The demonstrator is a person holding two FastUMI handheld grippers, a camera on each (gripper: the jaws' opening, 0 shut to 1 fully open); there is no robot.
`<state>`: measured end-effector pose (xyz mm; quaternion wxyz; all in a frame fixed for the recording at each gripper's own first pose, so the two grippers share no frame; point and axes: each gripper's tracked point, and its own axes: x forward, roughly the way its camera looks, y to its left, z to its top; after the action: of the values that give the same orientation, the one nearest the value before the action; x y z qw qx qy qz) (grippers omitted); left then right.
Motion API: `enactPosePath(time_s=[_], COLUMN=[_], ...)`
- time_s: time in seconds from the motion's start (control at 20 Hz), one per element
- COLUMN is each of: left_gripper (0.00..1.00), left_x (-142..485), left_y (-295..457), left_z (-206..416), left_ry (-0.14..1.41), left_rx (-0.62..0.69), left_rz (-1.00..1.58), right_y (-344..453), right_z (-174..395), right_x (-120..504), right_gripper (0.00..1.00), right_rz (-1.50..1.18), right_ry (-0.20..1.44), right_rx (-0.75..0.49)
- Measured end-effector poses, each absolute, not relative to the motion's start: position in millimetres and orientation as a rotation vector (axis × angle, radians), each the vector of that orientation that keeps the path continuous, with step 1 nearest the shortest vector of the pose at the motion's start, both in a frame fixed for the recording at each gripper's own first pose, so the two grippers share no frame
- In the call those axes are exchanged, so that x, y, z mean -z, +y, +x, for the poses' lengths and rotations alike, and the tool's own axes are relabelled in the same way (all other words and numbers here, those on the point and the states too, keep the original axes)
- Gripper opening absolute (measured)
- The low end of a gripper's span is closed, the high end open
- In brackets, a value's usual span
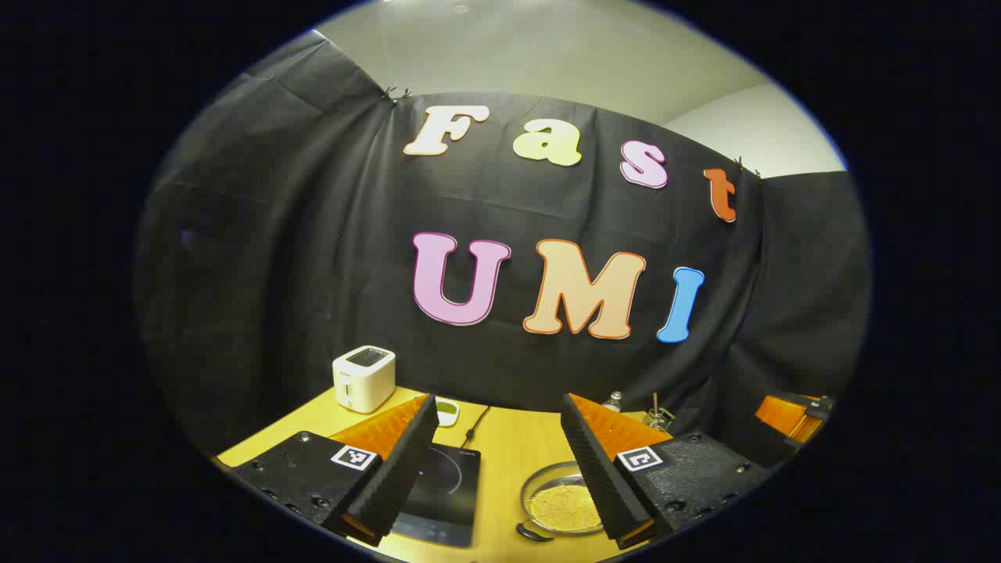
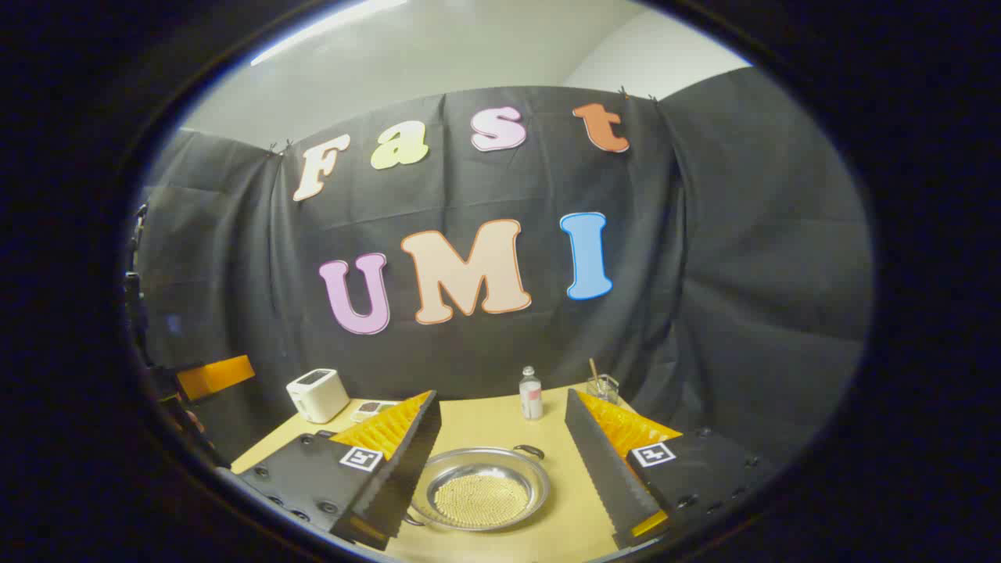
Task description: First push the handle of the pot to place it horizontally, then grasp the pot with both hands and set it on the induction cooktop.
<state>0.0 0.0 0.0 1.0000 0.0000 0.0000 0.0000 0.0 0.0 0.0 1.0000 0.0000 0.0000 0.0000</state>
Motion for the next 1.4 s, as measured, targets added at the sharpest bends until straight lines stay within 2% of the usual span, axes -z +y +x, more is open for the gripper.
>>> enactPosePath(time_s=[0.05,0.15,0.2,0.25,0.55,0.6,0.65,0.7,0.75,0.85,0.95,1.05,1.1,1.4], left_gripper=[0.96,0.92,0.96,0.92,0.92,0.96,0.96,0.92,0.95,0.92,0.96,0.96,0.92,0.92], left_x=[-0.8,-0.5,-1.5,-2.4,-19.4,-20.9,-22.4,-21.5,-21.5,-17.8,-13.0,-5.7,-3.3,4.6], left_y=[7.1,15.8,17.1,17.8,19.3,16.0,13.6,11.8,9.8,8.8,7.9,8.9,9.2,20.8], left_z=[0.1,-1.8,-3.4,-4.9,-10.6,-12.8,-12.9,-14.4,-15.8,-19.2,-21.5,-25.0,-26.9,-32.2], left_ry=[0.001,0.004,0.005,0.005,-0.038,-0.049,-0.056,-0.057,-0.056,-0.048,-0.039,-0.019,-0.012,0.006], left_rx=[0.003,0.002,0.006,0.01,-0.012,-0.014,-0.015,-0.015,-0.016,-0.019,-0.019,-0.02,-0.02,-0.031], left_rz=[0.016,0.033,0.038,0.041,0.1,0.105,0.106,0.103,0.101,0.097,0.095,0.092,0.09,0.087], right_y=[5.4,15.3,17.3,18.6,30.8,31.2,30.5,30.3,30.6,32.4,33.6,35.3,35.3,43.2], right_z=[-2.5,-6.7,-8.5,-9.8,-14.1,-13.2,-11.6,-10.5,-9.4,-8.1,-6.9,-7.0,-7.6,-7.7], right_x=[-1.1,-3.7,-7.3,-12.2,-25.6,-27.4,-28.4,-28.4,-27.1,-23.5,-17.3,-10.2,-8.2,4.4], right_gripper=[0.92,0.93,0.93,0.93,0.93,0.93,0.93,0.93,0.93,0.93,0.93,0.93,0.93,0.92], right_rz=[-0.006,-0.025,-0.042,-0.062,-0.121,-0.119,-0.117,-0.114,-0.111,-0.106,-0.1,-0.092,-0.088,-0.06], right_ry=[-0.002,0.002,-0.003,-0.008,-0.026,-0.026,-0.026,-0.025,-0.022,-0.012,0.004,0.022,0.031,0.056], right_rx=[0.005,0.012,0.018,0.023,-0.016,-0.022,-0.026,-0.031,-0.036,-0.049,-0.056,-0.062,-0.061,-0.071])
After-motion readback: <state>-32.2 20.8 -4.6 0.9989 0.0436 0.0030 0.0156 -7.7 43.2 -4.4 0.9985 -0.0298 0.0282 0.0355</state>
